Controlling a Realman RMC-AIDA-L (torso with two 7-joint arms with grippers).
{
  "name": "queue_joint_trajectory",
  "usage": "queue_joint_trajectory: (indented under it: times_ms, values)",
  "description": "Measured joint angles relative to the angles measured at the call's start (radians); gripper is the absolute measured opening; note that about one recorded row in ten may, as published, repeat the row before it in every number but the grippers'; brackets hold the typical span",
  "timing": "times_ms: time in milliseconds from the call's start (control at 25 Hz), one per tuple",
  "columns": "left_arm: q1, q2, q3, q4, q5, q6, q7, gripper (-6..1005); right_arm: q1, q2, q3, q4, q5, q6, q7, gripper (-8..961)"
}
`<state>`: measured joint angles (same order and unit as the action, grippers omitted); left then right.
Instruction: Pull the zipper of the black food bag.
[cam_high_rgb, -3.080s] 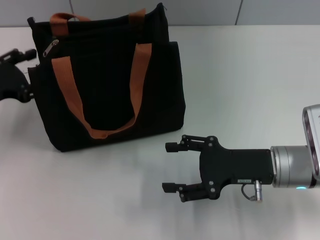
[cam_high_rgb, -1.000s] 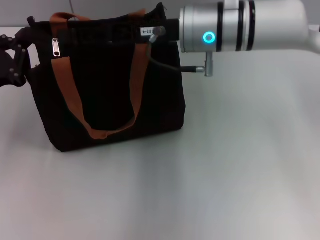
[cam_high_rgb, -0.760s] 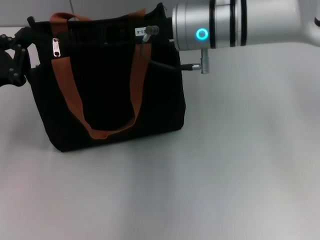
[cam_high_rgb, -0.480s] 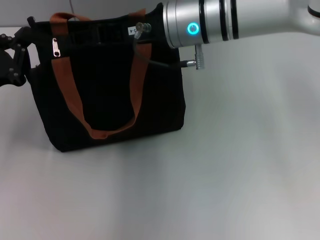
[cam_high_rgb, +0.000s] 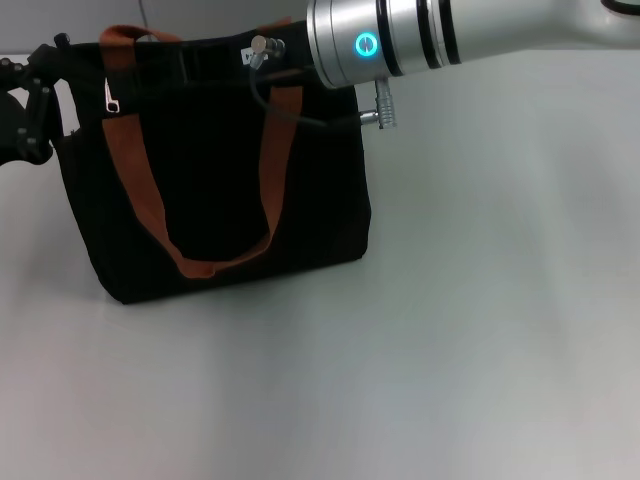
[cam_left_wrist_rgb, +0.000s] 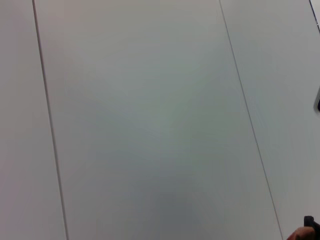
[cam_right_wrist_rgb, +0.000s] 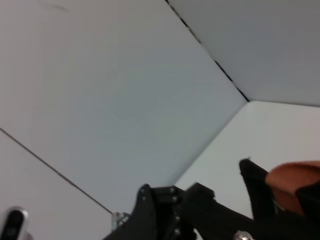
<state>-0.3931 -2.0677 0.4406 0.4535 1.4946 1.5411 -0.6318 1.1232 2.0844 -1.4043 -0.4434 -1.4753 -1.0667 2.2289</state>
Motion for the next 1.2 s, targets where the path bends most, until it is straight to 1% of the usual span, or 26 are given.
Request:
queue_joint_trajectory:
  times_ms: [240, 680, 1000, 1200]
  values:
    - [-0.011, 0.000, 0.003, -0.014, -0.001, 0.002, 0.007, 23, 0.017, 0.004, -0.005, -0.005, -0.037, 0.030, 0.034, 436]
    - [-0.014, 0.000, 0.003, -0.025, -0.001, 0.035, 0.024, 24, 0.038, 0.008, -0.027, 0.002, -0.035, 0.067, 0.046, 349]
    - [-0.023, 0.000, 0.003, -0.025, 0.000, 0.052, 0.017, 24, 0.052, 0.008, -0.069, -0.003, -0.026, 0.096, 0.071, 351]
    - [-0.033, 0.000, 0.002, -0.035, 0.000, 0.053, 0.015, 24, 0.061, 0.008, -0.087, -0.005, -0.022, 0.113, 0.077, 329]
